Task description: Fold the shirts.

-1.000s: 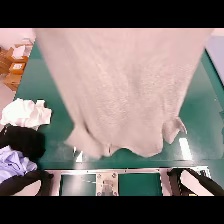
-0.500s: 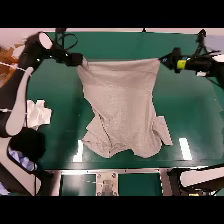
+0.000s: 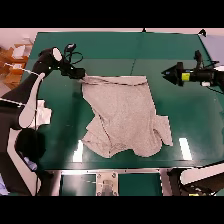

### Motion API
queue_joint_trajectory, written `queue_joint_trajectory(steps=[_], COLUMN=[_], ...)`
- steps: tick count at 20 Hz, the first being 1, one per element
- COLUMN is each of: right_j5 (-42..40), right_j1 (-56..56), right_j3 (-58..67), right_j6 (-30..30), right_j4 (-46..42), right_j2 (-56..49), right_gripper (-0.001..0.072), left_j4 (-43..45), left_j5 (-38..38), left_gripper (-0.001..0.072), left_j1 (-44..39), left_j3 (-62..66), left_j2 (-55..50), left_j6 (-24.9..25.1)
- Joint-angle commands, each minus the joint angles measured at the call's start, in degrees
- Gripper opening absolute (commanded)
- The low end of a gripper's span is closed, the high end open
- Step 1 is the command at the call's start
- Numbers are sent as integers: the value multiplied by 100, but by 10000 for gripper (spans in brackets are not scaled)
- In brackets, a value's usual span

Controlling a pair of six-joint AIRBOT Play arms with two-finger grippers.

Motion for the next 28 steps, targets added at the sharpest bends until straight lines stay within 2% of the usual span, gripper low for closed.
queue_joint_trajectory(steps=[1,3,4,5,7,9,12,16,17,18,20,21,22,24,28], right_j5=[595,599,601,636,933,1091,979,-57,-376,-673,-1300,-1482,-1646,-1858,-1631], right_j1=[-372,-348,-313,-304,-304,-256,-79,452,623,750,846,841,820,605,339], right_j3=[-1438,-2693,-3331,-3875,-4690,-5250,-5869,-6457,-6478,-6465,-6341,-6170,-5880,-4981,-2151], right_j6=[809,1818,2326,2710,3296,3407,3604,3563,3383,3248,2798,2623,2452,2153,1768], right_j4=[-1506,-2518,-2997,-3421,-3864,-3661,-3547,-3071,-2889,-2721,-2330,-2286,-2317,-2328,-2310], right_j2=[1220,2310,2938,3526,4492,5099,5200,4896,4787,4706,4577,4500,4363,3825,1784], right_gripper=[288,305,367,373,505,505,505,504,502,463,154,59,10,10,9], left_j4=[181,245,295,352,378,378,376,378,378,380,560,835,1266,1888,1735], left_j5=[-42,-15,-9,-11,-9,-17,-26,-68,-72,-98,-313,-533,-807,-1320,-2944], left_gripper=[24,24,24,24,24,24,24,24,24,24,24,24,24,24,24], left_j1=[2,2,2,2,2,2,2,2,2,2,2,2,2,31,256], left_j3=[0,2,2,2,2,2,2,2,2,4,107,254,444,723,415], left_j2=[-35,-35,-35,-35,-35,-35,-35,-35,-35,-33,-28,-28,-24,-17,-2], left_j6=[0,2,2,4,9,7,2,4,4,7,7,2,-4,-345,-352])
